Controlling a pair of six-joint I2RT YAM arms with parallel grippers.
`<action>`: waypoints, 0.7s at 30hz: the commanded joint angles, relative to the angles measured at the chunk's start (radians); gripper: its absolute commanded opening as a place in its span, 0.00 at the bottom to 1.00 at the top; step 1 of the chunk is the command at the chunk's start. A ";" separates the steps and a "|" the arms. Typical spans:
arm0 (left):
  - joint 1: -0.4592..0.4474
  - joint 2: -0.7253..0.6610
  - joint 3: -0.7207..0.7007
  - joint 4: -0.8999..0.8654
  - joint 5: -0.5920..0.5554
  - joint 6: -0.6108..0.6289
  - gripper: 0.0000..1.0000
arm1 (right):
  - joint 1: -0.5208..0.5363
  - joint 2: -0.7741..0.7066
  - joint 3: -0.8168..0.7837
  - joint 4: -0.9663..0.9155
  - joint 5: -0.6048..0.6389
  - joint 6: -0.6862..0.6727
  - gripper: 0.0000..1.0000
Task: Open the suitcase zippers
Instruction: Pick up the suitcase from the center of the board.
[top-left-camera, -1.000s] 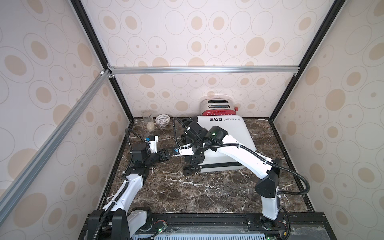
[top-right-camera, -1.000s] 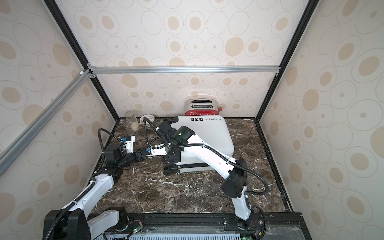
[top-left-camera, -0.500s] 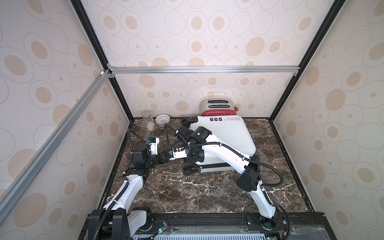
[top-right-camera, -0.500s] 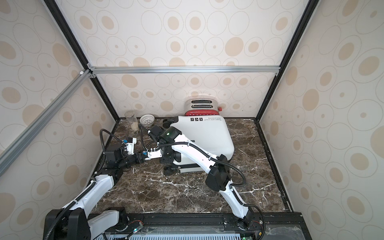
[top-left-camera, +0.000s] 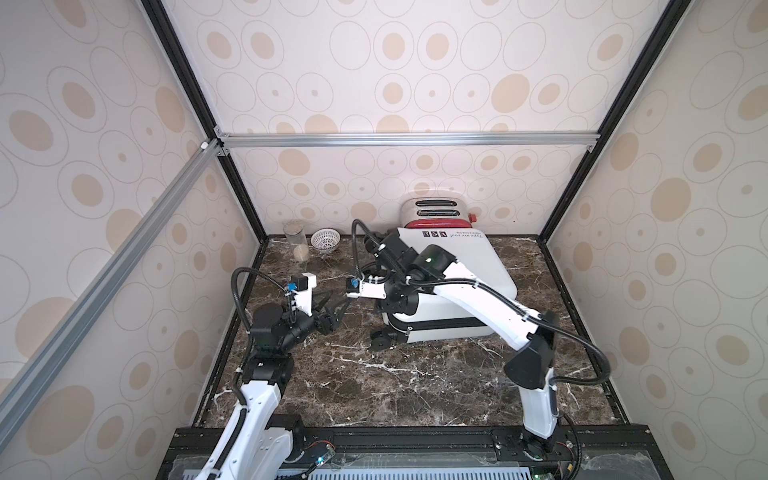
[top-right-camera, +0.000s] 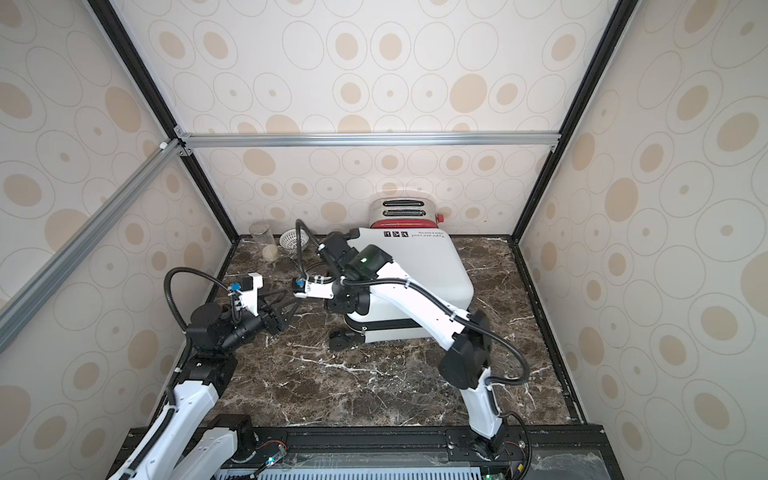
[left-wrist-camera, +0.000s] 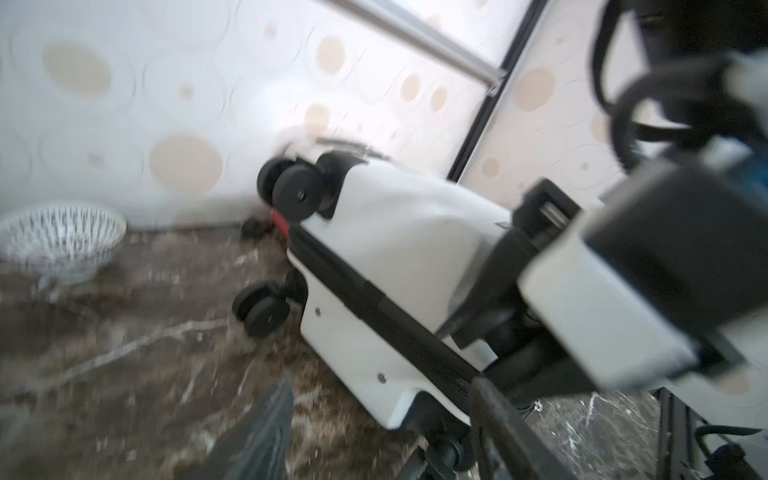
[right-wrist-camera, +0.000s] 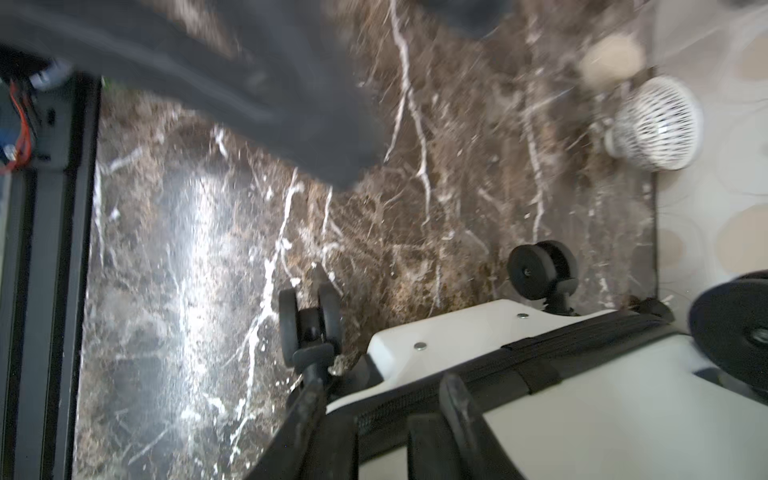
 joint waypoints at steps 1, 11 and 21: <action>-0.041 -0.089 -0.064 0.178 0.021 0.137 0.65 | -0.056 -0.191 -0.076 0.401 -0.178 0.228 0.00; -0.340 -0.035 -0.078 0.177 -0.193 0.322 0.52 | -0.074 -0.203 -0.117 0.496 -0.183 0.322 0.00; -0.595 0.110 -0.034 0.195 -0.517 0.567 0.51 | -0.073 -0.206 -0.158 0.572 -0.189 0.373 0.00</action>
